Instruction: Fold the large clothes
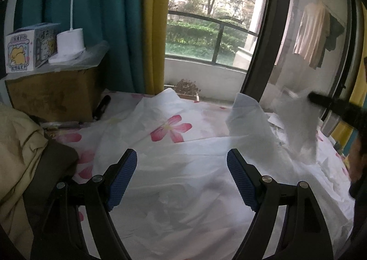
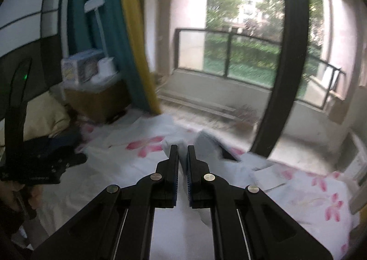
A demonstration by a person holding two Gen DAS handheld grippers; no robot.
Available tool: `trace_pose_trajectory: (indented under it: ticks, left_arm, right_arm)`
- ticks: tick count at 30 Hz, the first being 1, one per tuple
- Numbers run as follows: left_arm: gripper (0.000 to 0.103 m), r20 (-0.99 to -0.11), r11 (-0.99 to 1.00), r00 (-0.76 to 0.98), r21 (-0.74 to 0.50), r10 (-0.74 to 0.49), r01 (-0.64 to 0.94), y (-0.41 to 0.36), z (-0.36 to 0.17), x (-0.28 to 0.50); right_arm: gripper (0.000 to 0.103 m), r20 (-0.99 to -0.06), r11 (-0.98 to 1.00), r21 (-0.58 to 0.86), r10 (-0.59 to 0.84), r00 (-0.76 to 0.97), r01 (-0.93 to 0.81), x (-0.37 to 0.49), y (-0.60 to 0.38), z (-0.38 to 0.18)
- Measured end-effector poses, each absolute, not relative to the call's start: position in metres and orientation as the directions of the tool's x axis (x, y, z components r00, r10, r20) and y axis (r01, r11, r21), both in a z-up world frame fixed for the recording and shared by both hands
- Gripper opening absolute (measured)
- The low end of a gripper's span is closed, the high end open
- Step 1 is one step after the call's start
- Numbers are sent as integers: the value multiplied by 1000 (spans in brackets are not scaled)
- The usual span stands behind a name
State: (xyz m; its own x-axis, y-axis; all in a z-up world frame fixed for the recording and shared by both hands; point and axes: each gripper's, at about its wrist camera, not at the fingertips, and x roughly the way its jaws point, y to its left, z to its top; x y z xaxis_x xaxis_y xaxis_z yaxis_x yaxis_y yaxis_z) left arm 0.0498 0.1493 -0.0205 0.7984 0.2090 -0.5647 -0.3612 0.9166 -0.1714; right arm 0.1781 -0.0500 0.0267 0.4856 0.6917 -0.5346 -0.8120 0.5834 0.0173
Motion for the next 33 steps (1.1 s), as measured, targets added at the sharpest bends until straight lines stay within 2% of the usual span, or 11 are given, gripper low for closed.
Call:
trace_pose_trajectory:
  ticks: [7,9,10,11,14,18,23,24,26,28,33]
  left_arm:
    - [84,-579,900,780,-169,239,-401,160,-23,51]
    - [84,-583,899,777,-169,240,-405,159,-23,54]
    - [84,-586,899,774,-168,239,-405,158,-24,56]
    - [84,-589,899,773,-167,238,-404,156,-24,58]
    - [84,-597,906,770,-161,226,-390,147,-25,66]
    - [84,-608,919,771,-169,187,-356,132,-29,77]
    - [84,-629,942,770,-187,104,-280,106,-38,95]
    - [84,-637,946,767,-193,83,-262,101,-41,98]
    - [84,-660,954,750,-202,35,-222,88,-49,107]
    - [84,-679,960,735,-210,-6,-185,77,-56,114]
    - [83,-716,970,697,-185,-24,-157,55,-70,129]
  right_arm:
    - [8,-655,496,119,690,307,-860,169,-11,-33]
    - [34,-689,422,171,697,198,-890,165,-4,-46]
    - [70,-708,402,201,690,151,-893,164,-4,-51]
    - [84,-710,396,212,690,137,-894,161,-5,-53]
    - [84,-697,402,162,693,184,-901,149,-31,-47]
    - [84,-710,552,102,623,328,-828,163,-97,-42]
    - [81,-785,765,23,412,462,-643,197,-199,-67]
    - [77,-794,791,21,385,470,-612,201,-217,-72]
    - [47,-811,826,-4,327,485,-564,203,-251,-80]
    - [31,-816,844,-43,280,506,-535,203,-267,-84]
    - [9,-820,833,-137,209,533,-537,202,-282,-94]
